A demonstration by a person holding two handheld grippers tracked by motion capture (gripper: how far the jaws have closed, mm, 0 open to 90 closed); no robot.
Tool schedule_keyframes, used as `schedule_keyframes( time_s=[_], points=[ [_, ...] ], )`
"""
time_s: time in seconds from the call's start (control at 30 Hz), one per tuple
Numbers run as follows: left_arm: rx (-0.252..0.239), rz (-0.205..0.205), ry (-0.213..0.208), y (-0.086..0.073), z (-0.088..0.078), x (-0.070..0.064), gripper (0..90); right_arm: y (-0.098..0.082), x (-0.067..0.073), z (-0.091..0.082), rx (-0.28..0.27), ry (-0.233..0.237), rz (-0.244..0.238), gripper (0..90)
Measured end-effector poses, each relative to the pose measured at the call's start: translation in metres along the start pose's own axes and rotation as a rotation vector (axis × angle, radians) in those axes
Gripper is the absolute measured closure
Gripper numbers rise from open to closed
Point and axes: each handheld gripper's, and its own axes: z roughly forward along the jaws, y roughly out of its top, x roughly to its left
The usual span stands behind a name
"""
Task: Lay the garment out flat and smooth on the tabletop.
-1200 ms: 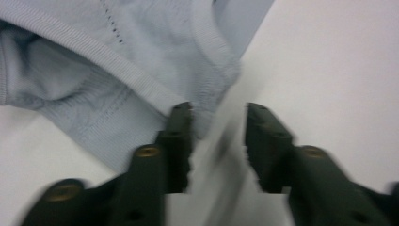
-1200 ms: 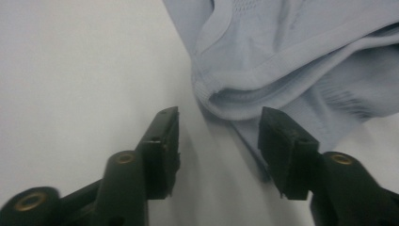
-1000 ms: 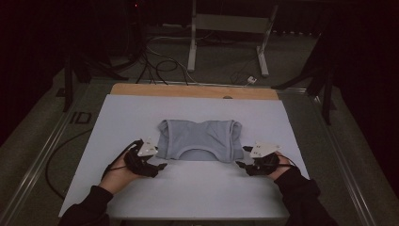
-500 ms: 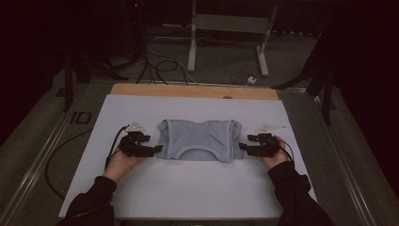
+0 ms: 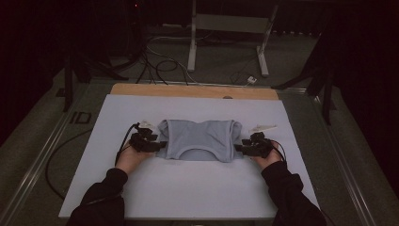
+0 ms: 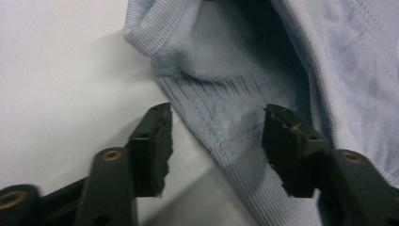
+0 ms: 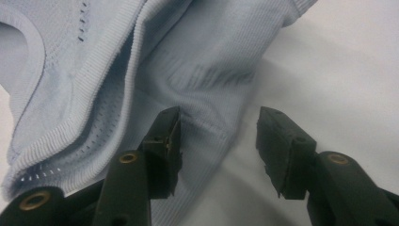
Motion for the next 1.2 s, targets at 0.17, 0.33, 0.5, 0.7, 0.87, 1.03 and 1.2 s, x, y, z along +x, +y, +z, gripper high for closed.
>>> schedule_keyframes(
  time_s=[0.17, 0.33, 0.5, 0.7, 0.87, 1.03, 1.2],
  points=[
    [0.032, 0.018, -0.02, 0.002, 0.0, -0.007, 61.5, 0.001, 0.005, 0.001, 0.016, -0.01, -0.024, 62.4],
    [0.049, 0.012, -0.059, 0.005, 0.001, -0.009, 80.0, 0.002, 0.006, 0.001, 0.025, -0.007, -0.029, 71.5],
    [0.041, 0.038, -0.052, 0.004, -0.002, -0.012, 84.5, 0.005, 0.012, 0.0, 0.027, -0.027, -0.057, 85.3],
    [0.013, 0.057, -0.056, 0.004, -0.02, -0.019, 85.5, 0.009, 0.02, -0.009, -0.002, -0.051, -0.094, 86.4],
    [0.005, 0.096, -0.045, 0.002, -0.04, -0.026, 85.6, 0.013, 0.033, -0.015, -0.005, -0.055, -0.129, 86.5],
    [0.002, 0.11, -0.044, -0.007, -0.06, -0.031, 85.6, 0.012, 0.047, -0.024, -0.024, -0.037, -0.131, 86.5],
    [0.006, 0.115, -0.044, -0.018, -0.074, -0.036, 85.5, 0.006, 0.066, -0.038, -0.022, -0.022, -0.156, 86.5]
  ],
)
